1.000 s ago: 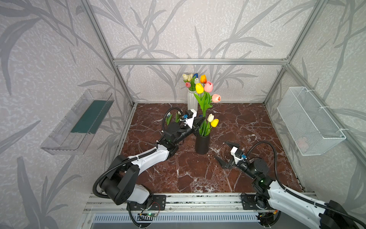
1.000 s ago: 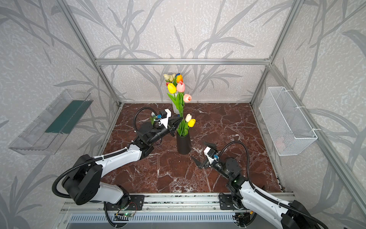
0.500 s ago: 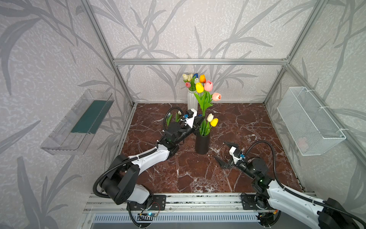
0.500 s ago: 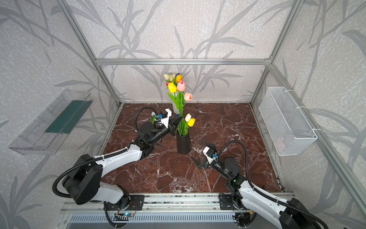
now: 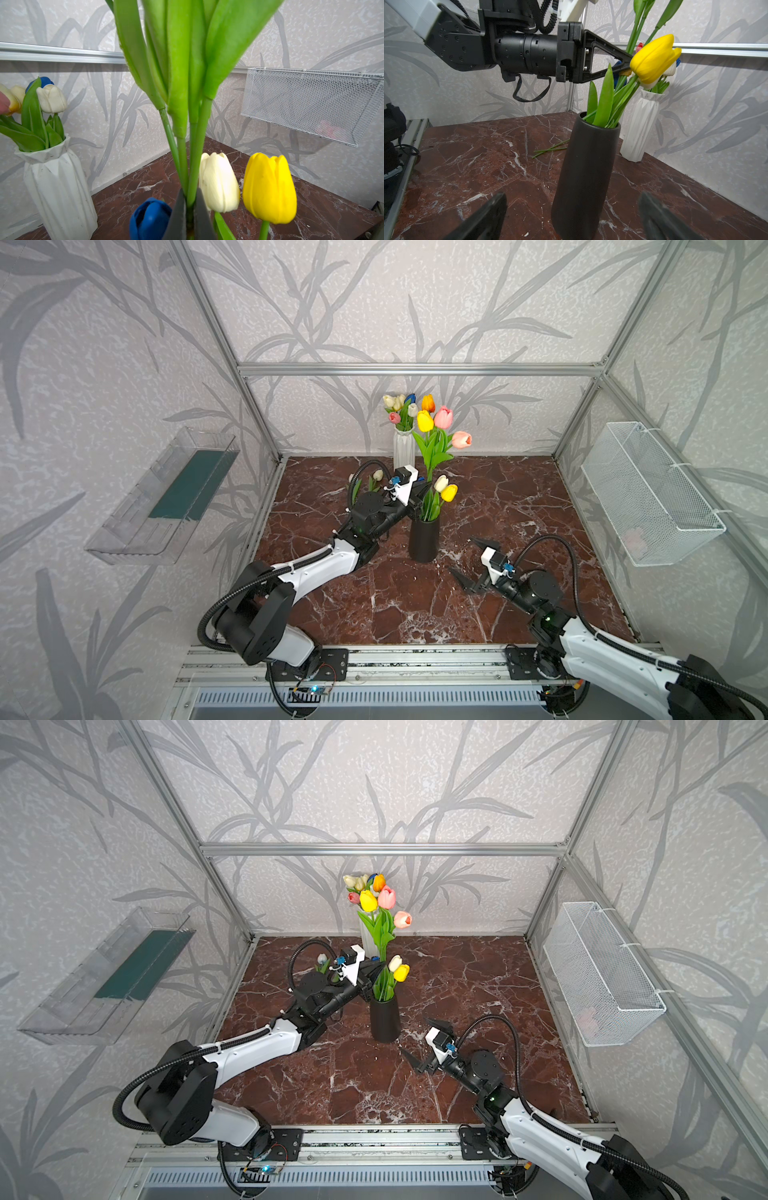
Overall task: Arrange the flowers into the vase
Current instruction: 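Carry the tulip bundle over the black cup with the left gripper, then lower the tulip bundle stems down into the black cup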
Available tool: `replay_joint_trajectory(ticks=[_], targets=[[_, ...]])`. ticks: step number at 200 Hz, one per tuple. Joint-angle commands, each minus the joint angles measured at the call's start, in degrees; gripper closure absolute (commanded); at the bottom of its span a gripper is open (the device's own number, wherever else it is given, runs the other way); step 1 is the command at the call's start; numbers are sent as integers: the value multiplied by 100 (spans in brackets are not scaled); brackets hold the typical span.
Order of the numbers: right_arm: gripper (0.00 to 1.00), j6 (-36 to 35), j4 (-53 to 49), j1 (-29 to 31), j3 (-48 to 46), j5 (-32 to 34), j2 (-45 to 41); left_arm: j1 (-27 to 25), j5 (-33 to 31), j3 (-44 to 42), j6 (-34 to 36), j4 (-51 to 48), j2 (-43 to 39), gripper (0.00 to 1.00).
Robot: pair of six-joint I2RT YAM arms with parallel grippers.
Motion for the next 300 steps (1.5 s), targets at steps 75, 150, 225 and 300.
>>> replay_joint_trajectory(ticks=[75, 150, 225, 300], targets=[[14, -34, 78, 31, 175, -306, 197, -48, 99, -886, 278, 617, -663, 100], [22, -91, 71, 31, 248, -402, 301, -44, 609, -969, 260, 303, -898, 100], [22, -69, 73, 31, 242, -458, 273, -47, 747, -1044, 20, 472, -546, 100], [19, -43, 107, 31, 231, -470, 297, -40, 606, -967, 361, -520, -1197, 62]])
